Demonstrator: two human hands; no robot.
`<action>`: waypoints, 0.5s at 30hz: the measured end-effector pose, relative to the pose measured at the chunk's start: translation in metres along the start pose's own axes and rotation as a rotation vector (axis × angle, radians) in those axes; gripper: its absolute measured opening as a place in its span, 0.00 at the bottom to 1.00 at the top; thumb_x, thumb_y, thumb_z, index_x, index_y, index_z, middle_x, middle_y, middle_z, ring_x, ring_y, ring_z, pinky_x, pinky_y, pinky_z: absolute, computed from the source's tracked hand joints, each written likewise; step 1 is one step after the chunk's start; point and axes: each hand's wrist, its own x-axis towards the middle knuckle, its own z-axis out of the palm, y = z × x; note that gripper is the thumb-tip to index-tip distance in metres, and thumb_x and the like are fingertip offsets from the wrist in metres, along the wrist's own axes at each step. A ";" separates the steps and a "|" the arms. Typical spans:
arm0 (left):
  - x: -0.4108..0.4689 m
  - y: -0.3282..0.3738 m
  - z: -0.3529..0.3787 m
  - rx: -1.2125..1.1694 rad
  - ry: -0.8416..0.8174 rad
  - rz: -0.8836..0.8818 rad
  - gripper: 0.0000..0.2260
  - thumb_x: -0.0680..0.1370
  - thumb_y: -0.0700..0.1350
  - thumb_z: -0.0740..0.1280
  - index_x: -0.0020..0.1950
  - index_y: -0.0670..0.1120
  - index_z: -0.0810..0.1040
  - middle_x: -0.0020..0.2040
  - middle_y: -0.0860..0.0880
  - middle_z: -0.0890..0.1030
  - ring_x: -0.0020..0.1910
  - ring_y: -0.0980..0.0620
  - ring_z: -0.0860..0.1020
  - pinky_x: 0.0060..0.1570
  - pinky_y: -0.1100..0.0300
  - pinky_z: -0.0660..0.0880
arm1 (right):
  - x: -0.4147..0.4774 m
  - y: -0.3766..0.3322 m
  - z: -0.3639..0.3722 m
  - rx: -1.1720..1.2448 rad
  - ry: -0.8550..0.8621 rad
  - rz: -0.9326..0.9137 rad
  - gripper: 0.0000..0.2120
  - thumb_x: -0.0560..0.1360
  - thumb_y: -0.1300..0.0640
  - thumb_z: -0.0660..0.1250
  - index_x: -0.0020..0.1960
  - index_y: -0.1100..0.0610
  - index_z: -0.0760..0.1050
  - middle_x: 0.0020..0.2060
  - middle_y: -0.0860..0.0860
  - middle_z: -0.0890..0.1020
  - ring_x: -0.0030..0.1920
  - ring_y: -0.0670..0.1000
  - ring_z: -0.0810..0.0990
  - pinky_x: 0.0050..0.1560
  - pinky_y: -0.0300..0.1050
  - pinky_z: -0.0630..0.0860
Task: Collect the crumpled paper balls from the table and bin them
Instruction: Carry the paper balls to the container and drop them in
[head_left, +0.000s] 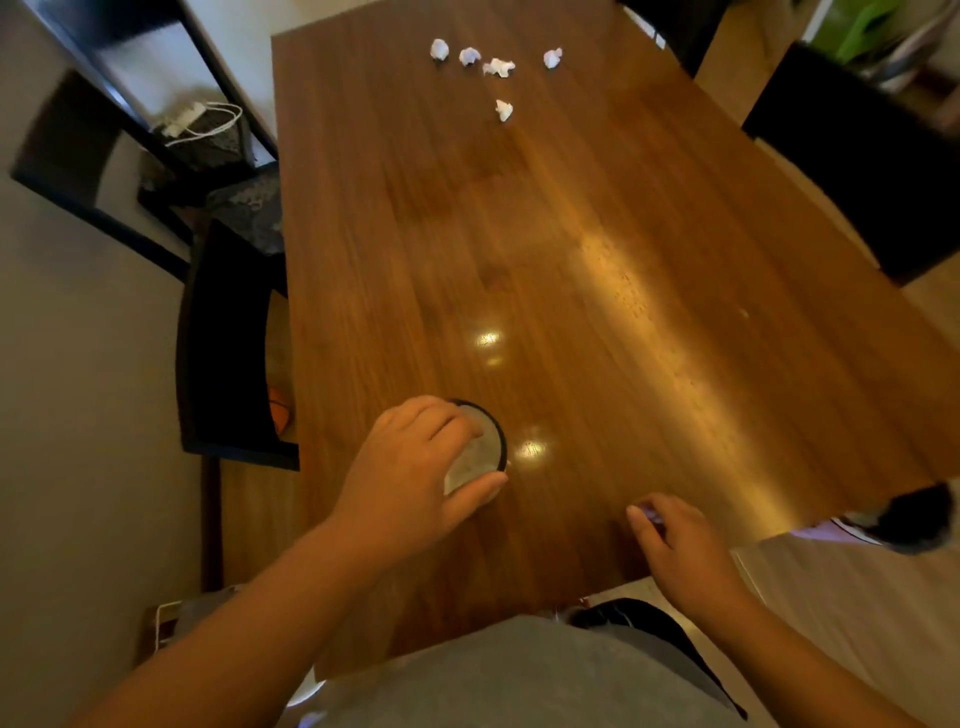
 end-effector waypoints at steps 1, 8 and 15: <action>-0.009 0.002 0.000 -0.047 0.035 -0.022 0.19 0.77 0.64 0.59 0.54 0.51 0.77 0.50 0.54 0.80 0.53 0.55 0.75 0.53 0.60 0.71 | -0.002 0.000 -0.002 0.003 -0.002 0.008 0.09 0.79 0.46 0.59 0.47 0.48 0.76 0.42 0.43 0.77 0.45 0.42 0.75 0.41 0.39 0.69; -0.115 0.018 0.043 -0.367 -0.414 -0.230 0.14 0.75 0.63 0.59 0.48 0.55 0.77 0.44 0.58 0.77 0.42 0.63 0.74 0.41 0.68 0.71 | -0.062 0.008 0.023 0.116 0.043 0.181 0.07 0.78 0.48 0.63 0.44 0.49 0.77 0.41 0.44 0.80 0.43 0.44 0.78 0.42 0.42 0.72; -0.179 0.029 0.132 -0.590 -0.910 -0.533 0.09 0.77 0.50 0.67 0.39 0.48 0.76 0.38 0.45 0.80 0.37 0.51 0.77 0.43 0.49 0.77 | -0.153 0.046 0.041 0.190 -0.016 0.413 0.09 0.78 0.50 0.64 0.49 0.55 0.79 0.43 0.51 0.82 0.45 0.52 0.80 0.49 0.47 0.75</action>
